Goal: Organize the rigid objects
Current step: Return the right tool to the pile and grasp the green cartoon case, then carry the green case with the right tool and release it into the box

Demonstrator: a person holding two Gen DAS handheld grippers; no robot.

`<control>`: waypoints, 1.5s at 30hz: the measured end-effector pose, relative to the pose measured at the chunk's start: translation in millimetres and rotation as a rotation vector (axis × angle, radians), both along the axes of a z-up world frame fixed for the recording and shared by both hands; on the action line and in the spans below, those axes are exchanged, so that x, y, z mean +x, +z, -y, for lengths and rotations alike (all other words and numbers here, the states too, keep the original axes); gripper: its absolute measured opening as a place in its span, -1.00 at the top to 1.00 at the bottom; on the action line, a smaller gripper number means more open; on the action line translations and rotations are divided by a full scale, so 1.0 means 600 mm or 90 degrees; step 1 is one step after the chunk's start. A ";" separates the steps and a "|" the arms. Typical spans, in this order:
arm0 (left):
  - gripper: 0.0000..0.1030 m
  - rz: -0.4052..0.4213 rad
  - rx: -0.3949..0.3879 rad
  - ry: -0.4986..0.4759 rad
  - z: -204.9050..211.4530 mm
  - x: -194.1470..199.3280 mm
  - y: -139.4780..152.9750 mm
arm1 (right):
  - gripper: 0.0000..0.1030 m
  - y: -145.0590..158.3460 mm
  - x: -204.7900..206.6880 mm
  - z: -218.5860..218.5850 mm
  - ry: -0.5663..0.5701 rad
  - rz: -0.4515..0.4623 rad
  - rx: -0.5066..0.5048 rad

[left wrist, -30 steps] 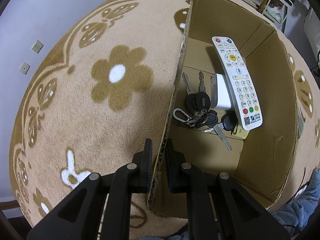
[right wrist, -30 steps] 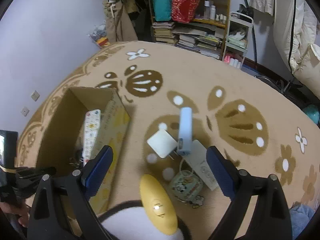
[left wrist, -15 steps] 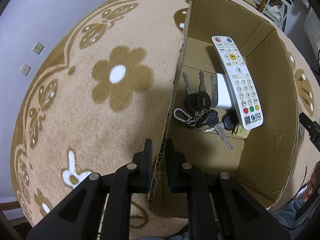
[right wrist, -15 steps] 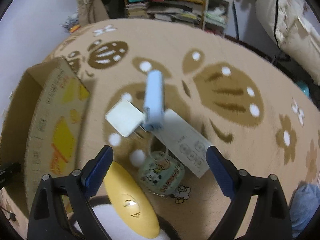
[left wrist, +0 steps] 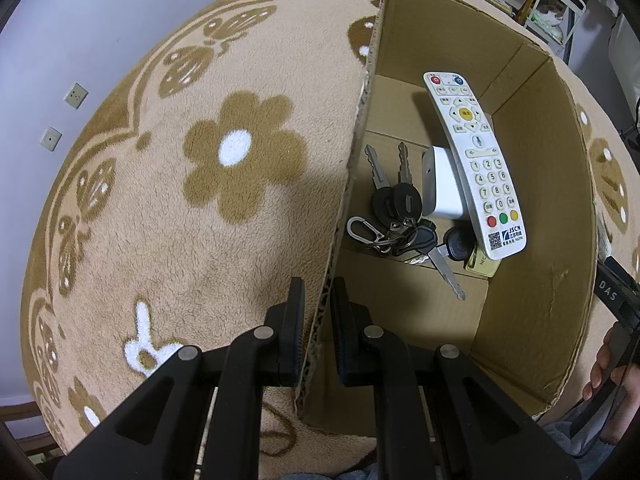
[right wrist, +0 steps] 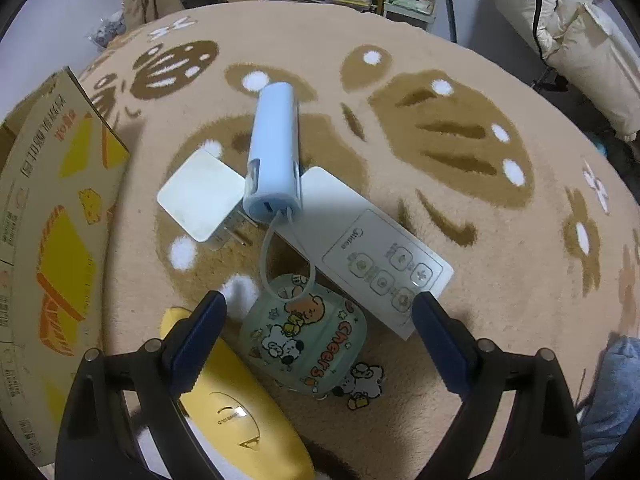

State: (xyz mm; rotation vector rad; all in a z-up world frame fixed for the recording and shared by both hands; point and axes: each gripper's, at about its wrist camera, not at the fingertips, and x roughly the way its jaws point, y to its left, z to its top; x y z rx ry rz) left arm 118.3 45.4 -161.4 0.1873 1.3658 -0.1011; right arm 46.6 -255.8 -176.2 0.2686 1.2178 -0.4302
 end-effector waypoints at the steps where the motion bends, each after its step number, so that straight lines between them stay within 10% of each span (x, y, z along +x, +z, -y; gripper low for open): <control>1: 0.76 0.000 0.000 0.001 0.000 0.000 0.000 | -0.92 -0.002 -0.001 -0.002 -0.004 -0.006 -0.009; 17: 0.76 0.000 0.002 0.000 0.002 -0.001 -0.001 | -0.68 -0.027 -0.024 0.006 -0.075 -0.043 0.048; 20: 0.75 0.000 0.000 0.001 0.002 -0.001 -0.001 | -0.30 -0.022 -0.024 0.003 -0.064 -0.027 0.050; 31: 0.74 0.000 0.002 0.000 0.001 0.000 -0.002 | -0.29 0.006 -0.046 0.014 -0.058 0.013 0.125; 45: 0.75 -0.001 -0.001 0.007 -0.002 0.002 -0.002 | -0.29 0.118 -0.048 -0.015 0.010 0.111 0.039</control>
